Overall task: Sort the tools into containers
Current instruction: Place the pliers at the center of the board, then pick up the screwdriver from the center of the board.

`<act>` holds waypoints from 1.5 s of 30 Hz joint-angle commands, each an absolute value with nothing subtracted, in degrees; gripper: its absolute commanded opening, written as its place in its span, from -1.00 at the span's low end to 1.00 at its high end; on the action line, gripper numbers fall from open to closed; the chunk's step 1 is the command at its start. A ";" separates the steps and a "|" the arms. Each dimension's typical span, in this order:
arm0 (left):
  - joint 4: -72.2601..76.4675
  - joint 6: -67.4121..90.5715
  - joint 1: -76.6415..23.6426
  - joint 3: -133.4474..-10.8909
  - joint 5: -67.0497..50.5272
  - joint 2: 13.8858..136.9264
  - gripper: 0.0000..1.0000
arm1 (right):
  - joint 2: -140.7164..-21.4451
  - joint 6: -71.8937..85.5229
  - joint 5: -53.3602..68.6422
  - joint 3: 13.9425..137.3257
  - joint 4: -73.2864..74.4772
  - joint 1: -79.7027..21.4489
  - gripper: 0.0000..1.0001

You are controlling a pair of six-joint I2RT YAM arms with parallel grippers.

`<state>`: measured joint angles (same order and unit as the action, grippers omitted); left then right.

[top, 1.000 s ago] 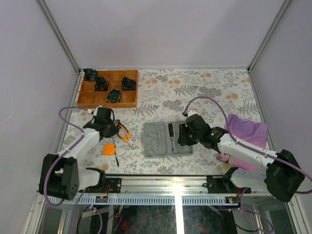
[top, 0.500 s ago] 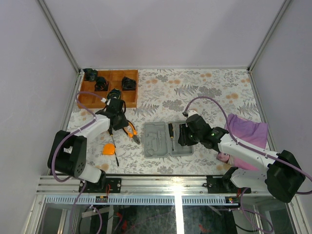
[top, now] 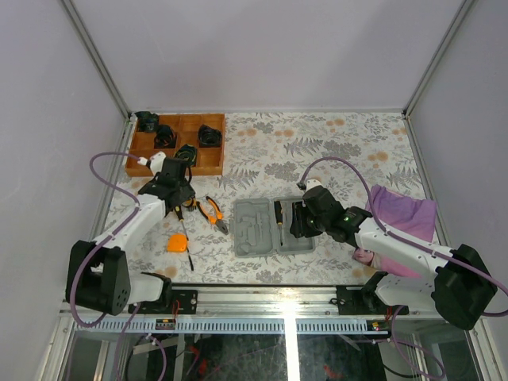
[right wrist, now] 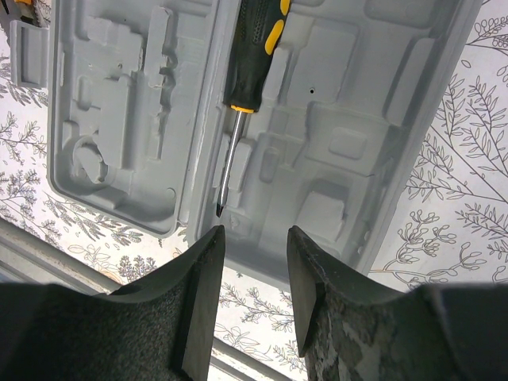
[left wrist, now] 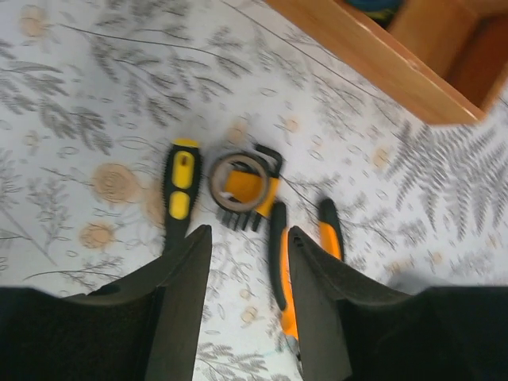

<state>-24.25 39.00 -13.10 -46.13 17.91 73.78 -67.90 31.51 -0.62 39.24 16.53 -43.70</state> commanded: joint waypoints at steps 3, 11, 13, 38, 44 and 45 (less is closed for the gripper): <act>-27.64 42.49 -8.95 -44.17 24.16 76.68 -0.11 | -66.71 31.11 -1.57 39.43 16.64 -43.41 -0.10; -25.42 42.55 -7.66 -43.29 23.39 82.05 -0.06 | -66.56 31.29 -1.23 39.09 16.66 -43.37 -0.10; -23.78 42.12 -7.48 -42.82 21.96 83.21 -0.06 | -66.45 31.35 -1.30 38.87 16.63 -43.35 -0.10; -25.67 39.98 -8.80 -45.40 13.38 67.38 -1.00 | -55.82 30.27 -8.68 38.91 18.49 -43.39 -0.08; -24.66 35.97 -17.18 -51.02 6.86 63.12 -1.00 | -50.22 29.56 -9.97 38.76 16.78 -43.42 0.19; -23.97 35.95 -18.67 -51.44 5.48 62.55 -1.00 | -49.24 29.46 -9.99 38.77 16.45 -43.42 0.23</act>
